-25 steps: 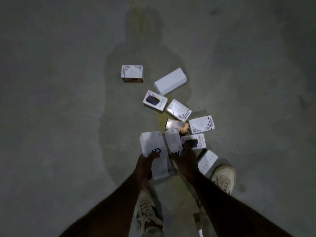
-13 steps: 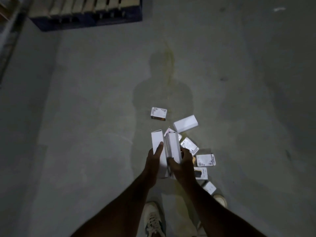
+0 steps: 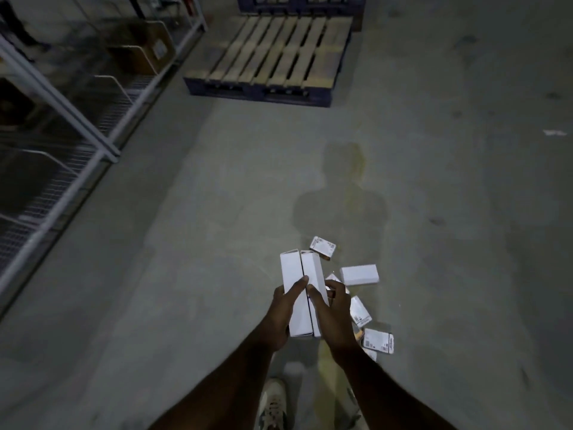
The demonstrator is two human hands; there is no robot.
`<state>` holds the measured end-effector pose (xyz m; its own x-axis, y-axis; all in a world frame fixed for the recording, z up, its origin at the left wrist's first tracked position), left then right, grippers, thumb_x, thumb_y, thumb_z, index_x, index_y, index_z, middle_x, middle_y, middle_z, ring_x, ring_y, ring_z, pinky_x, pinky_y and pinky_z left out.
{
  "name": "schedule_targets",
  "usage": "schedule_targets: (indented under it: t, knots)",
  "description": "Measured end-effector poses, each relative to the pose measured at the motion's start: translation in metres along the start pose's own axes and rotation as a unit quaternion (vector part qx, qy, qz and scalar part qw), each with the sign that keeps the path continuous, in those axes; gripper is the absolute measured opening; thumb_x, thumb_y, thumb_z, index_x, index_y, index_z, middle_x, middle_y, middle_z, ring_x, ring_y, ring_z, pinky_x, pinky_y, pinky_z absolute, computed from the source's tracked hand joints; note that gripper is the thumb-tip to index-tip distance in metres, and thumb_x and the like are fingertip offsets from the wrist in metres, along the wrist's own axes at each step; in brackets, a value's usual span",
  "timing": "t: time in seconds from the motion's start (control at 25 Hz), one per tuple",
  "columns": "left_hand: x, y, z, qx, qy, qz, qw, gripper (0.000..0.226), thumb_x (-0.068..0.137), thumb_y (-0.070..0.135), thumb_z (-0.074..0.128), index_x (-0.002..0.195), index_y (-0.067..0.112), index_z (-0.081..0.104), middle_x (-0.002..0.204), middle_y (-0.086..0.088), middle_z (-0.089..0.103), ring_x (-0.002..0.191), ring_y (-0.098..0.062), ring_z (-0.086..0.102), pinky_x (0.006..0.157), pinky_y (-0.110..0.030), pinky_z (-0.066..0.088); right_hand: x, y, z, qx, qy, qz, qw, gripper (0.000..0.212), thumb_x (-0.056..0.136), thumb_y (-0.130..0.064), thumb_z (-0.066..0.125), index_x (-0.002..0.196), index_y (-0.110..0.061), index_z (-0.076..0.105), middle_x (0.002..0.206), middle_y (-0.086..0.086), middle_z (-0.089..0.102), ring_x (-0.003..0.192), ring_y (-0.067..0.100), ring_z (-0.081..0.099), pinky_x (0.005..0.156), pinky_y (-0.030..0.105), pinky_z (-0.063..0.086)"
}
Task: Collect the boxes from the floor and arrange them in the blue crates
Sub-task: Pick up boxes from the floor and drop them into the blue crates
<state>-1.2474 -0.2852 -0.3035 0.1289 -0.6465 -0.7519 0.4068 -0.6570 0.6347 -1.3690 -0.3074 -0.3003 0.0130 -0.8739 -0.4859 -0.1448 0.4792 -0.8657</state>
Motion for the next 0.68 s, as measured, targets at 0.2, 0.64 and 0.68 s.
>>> schedule_targets:
  t: [0.2, 0.64, 0.68]
  knots:
    - [-0.060, 0.050, -0.015, -0.032, 0.036, 0.062, 0.997, 0.079, 0.070, 0.060, 0.079, 0.133, 0.019, 0.056, 0.116, -0.015, 0.073, 0.104, -0.033, 0.072, 0.085, -0.049, 0.060, -0.031, -0.069, 0.020, -0.045, -0.077, -0.016, 0.996, 0.047, 0.083, -0.055, 0.067, 0.118, -0.030, 0.048, 0.117, 0.000, 0.053, 0.103, 0.013, 0.060, 0.088, 0.042, 0.057]
    - [-0.166, 0.115, -0.115, -0.081, 0.085, 0.140, 0.983, 0.052, 0.085, 0.052, 0.072, 0.127, 0.024, 0.057, 0.115, -0.011, 0.072, 0.105, -0.030, 0.071, 0.086, -0.045, 0.060, -0.109, -0.158, 0.124, -0.083, -0.190, -0.030, 0.978, 0.050, 0.083, -0.063, 0.062, 0.118, -0.031, 0.047, 0.123, 0.001, 0.051, 0.101, 0.017, 0.062, 0.082, 0.048, 0.059]
    - [-0.173, 0.121, -0.130, -0.086, 0.084, 0.145, 0.982, 0.043, 0.089, 0.049, 0.069, 0.123, 0.024, 0.059, 0.113, -0.011, 0.073, 0.103, -0.030, 0.071, 0.085, -0.045, 0.060, -0.116, -0.164, 0.139, -0.082, -0.192, -0.033, 0.977, 0.049, 0.084, -0.062, 0.062, 0.118, -0.029, 0.048, 0.123, 0.001, 0.051, 0.101, 0.016, 0.062, 0.082, 0.047, 0.059]
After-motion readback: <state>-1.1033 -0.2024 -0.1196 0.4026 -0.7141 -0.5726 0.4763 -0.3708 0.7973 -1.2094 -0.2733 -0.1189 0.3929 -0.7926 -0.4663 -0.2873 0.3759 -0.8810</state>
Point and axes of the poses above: each hand's wrist, its own x-axis towards the middle knuckle, its own z-axis out of the palm, y = z × x, the point moved 4 cm from there along x, towards the middle knuckle
